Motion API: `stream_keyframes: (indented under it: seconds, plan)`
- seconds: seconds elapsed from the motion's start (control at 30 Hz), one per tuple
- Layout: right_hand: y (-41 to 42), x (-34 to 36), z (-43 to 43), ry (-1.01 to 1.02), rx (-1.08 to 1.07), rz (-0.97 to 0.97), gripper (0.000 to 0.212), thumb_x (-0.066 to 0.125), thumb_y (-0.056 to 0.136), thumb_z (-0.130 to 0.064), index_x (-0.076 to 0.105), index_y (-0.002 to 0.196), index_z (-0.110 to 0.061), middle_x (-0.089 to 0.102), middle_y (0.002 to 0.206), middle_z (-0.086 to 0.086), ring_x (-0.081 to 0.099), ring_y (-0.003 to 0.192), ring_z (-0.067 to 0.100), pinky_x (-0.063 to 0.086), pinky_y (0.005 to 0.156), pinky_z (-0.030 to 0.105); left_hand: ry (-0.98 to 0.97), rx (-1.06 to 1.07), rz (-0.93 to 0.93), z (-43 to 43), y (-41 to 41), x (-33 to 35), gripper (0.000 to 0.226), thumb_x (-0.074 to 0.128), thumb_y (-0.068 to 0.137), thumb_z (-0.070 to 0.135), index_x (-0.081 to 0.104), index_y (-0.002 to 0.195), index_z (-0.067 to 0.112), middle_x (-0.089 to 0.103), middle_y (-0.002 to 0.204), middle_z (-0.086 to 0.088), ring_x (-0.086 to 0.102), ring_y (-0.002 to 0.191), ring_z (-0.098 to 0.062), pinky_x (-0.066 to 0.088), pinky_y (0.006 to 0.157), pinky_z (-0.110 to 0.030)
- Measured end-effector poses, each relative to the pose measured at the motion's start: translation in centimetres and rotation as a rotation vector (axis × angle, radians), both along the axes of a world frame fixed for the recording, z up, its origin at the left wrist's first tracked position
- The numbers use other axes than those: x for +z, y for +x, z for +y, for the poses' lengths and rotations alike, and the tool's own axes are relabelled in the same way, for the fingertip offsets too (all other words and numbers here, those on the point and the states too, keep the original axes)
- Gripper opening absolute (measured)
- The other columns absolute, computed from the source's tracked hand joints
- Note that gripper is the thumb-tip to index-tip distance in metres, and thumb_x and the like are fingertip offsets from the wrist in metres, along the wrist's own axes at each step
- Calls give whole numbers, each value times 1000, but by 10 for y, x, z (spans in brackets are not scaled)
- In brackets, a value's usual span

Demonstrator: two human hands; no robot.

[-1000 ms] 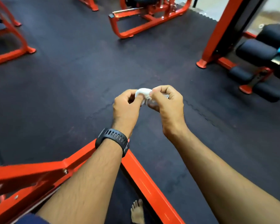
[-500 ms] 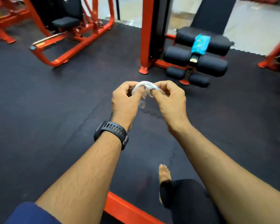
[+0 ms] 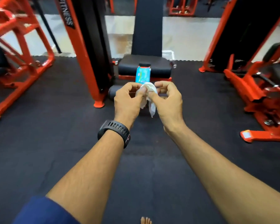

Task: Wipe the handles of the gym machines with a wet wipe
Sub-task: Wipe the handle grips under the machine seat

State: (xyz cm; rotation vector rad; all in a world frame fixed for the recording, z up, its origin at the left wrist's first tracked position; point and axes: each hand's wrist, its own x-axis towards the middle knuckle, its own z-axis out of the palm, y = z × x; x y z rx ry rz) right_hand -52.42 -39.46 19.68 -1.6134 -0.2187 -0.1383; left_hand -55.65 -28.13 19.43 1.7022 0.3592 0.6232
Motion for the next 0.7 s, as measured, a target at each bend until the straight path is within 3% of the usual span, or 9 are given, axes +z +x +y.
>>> stream_keyframes:
  seconds: [0.1, 0.23, 0.33, 0.4, 0.53, 0.7]
  plan:
    - [48, 19, -25, -9, -26, -17, 16, 73, 87, -18, 72, 102, -16, 73, 91, -8, 67, 82, 1, 55, 74, 21, -12, -100, -45, -21, 66, 16, 6, 72, 91, 23, 72, 96, 19, 74, 92, 2, 70, 87, -11, 58, 77, -30]
    - [98, 41, -63, 13, -139, -36, 13, 70, 91, -18, 74, 103, -19, 75, 90, -8, 68, 84, 3, 58, 78, 31, -77, -264, -63, -57, 132, 42, 21, 74, 91, 21, 64, 108, 15, 73, 95, -5, 67, 79, -4, 54, 72, -18]
    - [136, 57, -94, 56, -241, -39, 11, 71, 92, -22, 74, 102, -18, 75, 93, -3, 71, 91, 15, 60, 84, 41, -78, -422, -129, -88, 179, 57, 10, 72, 92, 21, 69, 99, 17, 75, 95, -3, 72, 90, -13, 60, 85, -36]
    - [160, 71, -116, 112, -304, -30, 16, 69, 94, -24, 73, 103, -12, 76, 94, 5, 72, 92, 23, 61, 81, 43, -112, -535, -144, -113, 211, 70, 11, 74, 91, 23, 71, 101, 17, 76, 97, -1, 72, 94, -14, 59, 88, -38]
    - [209, 101, -161, 239, -404, -15, 17, 59, 94, -11, 72, 97, -1, 74, 81, 9, 71, 80, 20, 58, 75, 34, -87, -779, -162, -158, 275, 92, 29, 77, 87, 34, 73, 110, 17, 76, 104, 1, 71, 101, -13, 58, 91, -36]
    - [255, 121, -203, 276, -541, -34, 19, 58, 89, 2, 73, 97, -7, 75, 93, 14, 73, 88, 28, 56, 65, 26, -54, -949, -180, -207, 347, 111, 25, 75, 88, 16, 72, 113, 14, 75, 104, 0, 70, 98, -13, 60, 87, -36]
